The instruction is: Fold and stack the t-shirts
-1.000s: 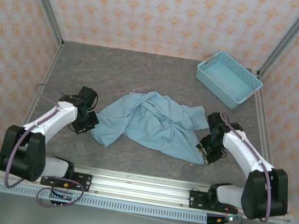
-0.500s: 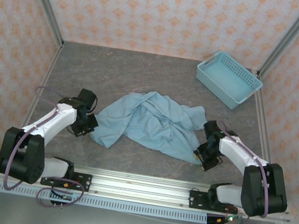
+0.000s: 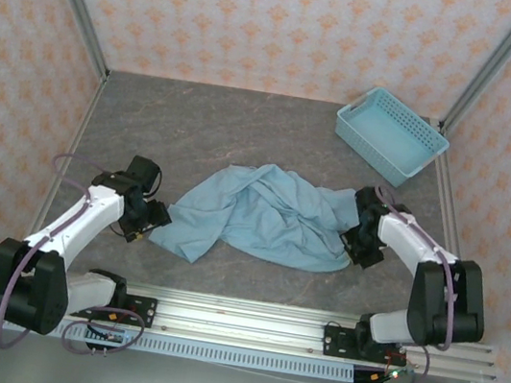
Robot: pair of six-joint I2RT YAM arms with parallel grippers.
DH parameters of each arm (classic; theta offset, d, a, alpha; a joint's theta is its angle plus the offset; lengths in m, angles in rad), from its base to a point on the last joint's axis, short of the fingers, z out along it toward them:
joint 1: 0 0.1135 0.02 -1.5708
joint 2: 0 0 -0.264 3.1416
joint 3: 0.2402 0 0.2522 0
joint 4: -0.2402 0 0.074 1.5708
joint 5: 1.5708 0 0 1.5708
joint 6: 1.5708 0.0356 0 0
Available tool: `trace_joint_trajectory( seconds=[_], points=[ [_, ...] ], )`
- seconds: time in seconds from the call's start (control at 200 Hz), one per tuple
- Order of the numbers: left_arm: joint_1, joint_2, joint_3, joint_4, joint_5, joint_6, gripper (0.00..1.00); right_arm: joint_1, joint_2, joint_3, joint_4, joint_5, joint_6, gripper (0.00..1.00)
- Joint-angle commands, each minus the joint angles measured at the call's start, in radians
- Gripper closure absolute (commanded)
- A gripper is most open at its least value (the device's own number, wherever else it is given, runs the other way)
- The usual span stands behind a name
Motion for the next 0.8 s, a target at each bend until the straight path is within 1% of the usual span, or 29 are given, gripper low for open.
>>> trace_joint_trajectory(
  seconds=[0.0,0.17,0.29,0.36,0.505,0.555,0.57,0.661,0.736,0.796],
  points=[
    [-0.008,0.013,-0.004,-0.007,-0.002,-0.001,0.32,-0.021,0.044,0.028,-0.016,0.049,-0.082,1.00],
    [-0.010,0.097,-0.005,0.061,0.022,0.009,0.30,-0.027,0.059,0.046,-0.009,0.035,-0.092,1.00],
    [-0.017,0.175,-0.005,0.111,0.038,0.017,0.31,-0.027,0.062,0.034,-0.001,0.023,-0.090,1.00],
    [-0.030,0.223,-0.010,0.134,0.032,0.022,0.34,-0.027,0.055,0.023,0.006,0.017,-0.084,1.00],
    [-0.054,0.312,-0.028,0.241,0.049,0.015,0.44,-0.026,0.028,0.001,0.022,-0.008,-0.067,1.00],
    [-0.066,0.348,-0.019,0.283,0.058,0.010,0.52,-0.026,0.018,-0.006,0.027,-0.019,-0.061,1.00],
    [-0.070,0.359,-0.015,0.295,0.062,0.009,0.55,-0.027,0.014,-0.007,0.029,-0.023,-0.059,1.00],
    [-0.094,0.413,0.020,0.327,0.065,-0.002,0.80,-0.025,-0.015,-0.011,0.036,-0.043,-0.054,1.00],
    [-0.097,0.414,0.059,0.315,0.050,-0.011,0.99,-0.023,-0.053,0.005,0.048,-0.062,-0.061,1.00],
    [-0.095,0.380,0.107,0.283,0.022,-0.017,1.00,-0.017,-0.083,0.049,0.048,-0.073,-0.080,1.00]
  ],
)
